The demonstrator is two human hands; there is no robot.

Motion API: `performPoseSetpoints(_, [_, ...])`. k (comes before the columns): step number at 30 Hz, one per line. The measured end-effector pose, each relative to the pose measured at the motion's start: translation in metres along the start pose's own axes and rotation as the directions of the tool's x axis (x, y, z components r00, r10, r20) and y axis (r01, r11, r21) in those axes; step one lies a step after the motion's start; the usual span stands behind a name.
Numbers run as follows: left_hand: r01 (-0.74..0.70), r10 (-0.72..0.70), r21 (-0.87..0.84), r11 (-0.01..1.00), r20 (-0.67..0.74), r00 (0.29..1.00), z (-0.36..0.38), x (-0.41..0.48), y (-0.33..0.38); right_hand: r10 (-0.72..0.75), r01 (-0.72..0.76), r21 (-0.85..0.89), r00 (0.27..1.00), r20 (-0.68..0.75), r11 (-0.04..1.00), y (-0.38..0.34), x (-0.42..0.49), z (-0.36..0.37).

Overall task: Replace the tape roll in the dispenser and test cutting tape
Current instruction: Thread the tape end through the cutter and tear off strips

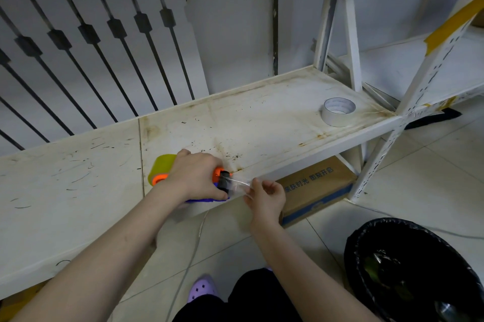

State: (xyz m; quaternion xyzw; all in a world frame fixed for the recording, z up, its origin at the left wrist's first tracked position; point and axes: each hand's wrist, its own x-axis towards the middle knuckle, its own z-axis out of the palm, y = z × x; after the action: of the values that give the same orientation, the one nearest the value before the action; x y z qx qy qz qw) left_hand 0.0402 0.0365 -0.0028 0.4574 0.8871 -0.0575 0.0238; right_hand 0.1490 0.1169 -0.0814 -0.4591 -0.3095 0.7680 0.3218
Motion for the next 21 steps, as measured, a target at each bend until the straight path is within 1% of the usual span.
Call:
performPoseSetpoints(3, [-0.013, 0.009, -0.056, 0.998, -0.059, 0.998, 0.0, -0.007, -0.008, -0.124, 0.124, 0.008, 0.991, 0.049, 0.992, -0.005, -0.01, -0.003])
performPoseSetpoints(7, [0.002, -0.023, -0.162, 0.987, -0.127, 0.992, -0.004, -0.016, -0.016, -0.293, 0.299, -0.01, 0.942, 0.162, 0.954, -0.017, -0.025, -0.005])
performPoseSetpoints(11, [0.04, -0.087, -0.254, 0.966, -0.176, 0.981, -0.005, -0.022, -0.02, -0.337, 0.35, -0.038, 0.92, 0.199, 0.936, -0.019, -0.035, -0.004])
performPoseSetpoints(14, [0.04, -0.105, -0.32, 0.947, -0.186, 0.977, -0.006, -0.027, -0.023, -0.376, 0.4, -0.074, 0.9, 0.218, 0.914, -0.025, -0.038, 0.001])
performPoseSetpoints(18, [0.032, -0.13, -0.413, 0.91, -0.212, 0.969, -0.011, -0.033, -0.022, -0.495, 0.55, -0.147, 0.818, 0.295, 0.822, -0.049, -0.034, 0.018])
performPoseSetpoints(20, [0.035, -0.164, -0.477, 0.878, -0.231, 0.959, -0.012, -0.035, -0.021, -0.515, 0.605, -0.237, 0.783, 0.348, 0.76, -0.058, -0.027, 0.024])
performPoseSetpoints(21, [0.037, -0.185, -0.512, 0.858, -0.242, 0.953, -0.012, -0.035, -0.02, -0.503, 0.609, -0.286, 0.783, 0.367, 0.74, -0.059, -0.022, 0.025])
